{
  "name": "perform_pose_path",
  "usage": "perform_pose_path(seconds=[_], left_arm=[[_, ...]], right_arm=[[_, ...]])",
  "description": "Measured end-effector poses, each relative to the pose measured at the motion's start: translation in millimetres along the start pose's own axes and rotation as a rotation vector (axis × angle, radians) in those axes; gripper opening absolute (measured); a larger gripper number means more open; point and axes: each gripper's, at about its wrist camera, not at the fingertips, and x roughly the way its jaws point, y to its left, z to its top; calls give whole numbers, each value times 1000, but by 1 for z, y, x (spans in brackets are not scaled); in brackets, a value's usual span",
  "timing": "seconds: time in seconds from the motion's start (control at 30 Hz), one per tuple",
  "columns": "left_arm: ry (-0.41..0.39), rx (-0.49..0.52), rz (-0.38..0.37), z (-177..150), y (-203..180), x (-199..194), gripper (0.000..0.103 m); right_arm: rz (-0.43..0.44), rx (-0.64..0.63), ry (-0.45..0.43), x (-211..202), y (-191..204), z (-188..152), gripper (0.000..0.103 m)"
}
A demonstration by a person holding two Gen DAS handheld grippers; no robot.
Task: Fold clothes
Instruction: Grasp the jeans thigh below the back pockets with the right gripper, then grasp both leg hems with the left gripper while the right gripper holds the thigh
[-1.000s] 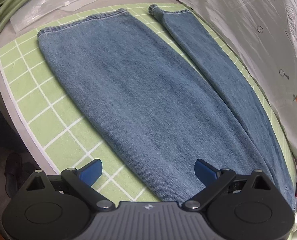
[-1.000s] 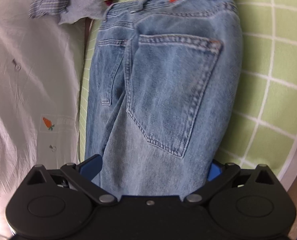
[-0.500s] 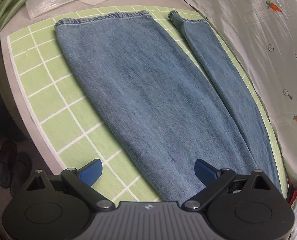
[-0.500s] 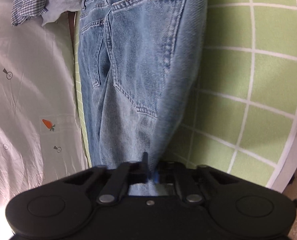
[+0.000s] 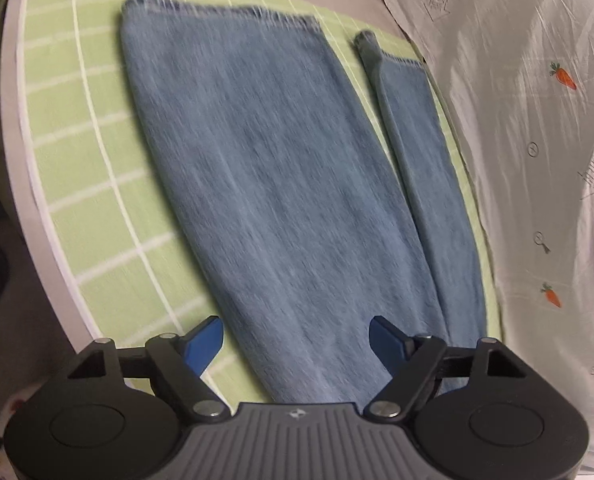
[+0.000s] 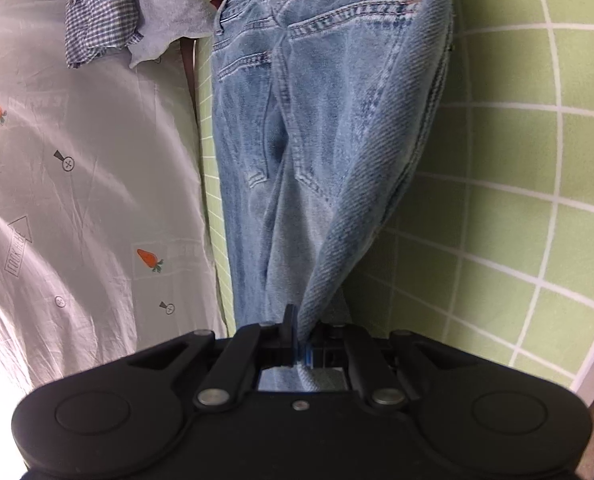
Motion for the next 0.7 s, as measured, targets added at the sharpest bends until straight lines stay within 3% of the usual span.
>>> perform_pose_path(seconds=[0.2,0.47,0.6,0.7], left_arm=[[22,-3,-26,-11,-4,7,80],[86,-181,-183,-36,6,27,80],[86,-213,-230,-46,3,37,80],[52,-222,-226,-45,-1,41,71]], right_arm=[[32,8,15,3,6,-1,4],[38,19,57,6,9,6,4],[35,11,80,8,10,12,5],[32,-3,96,8,12,15,5]])
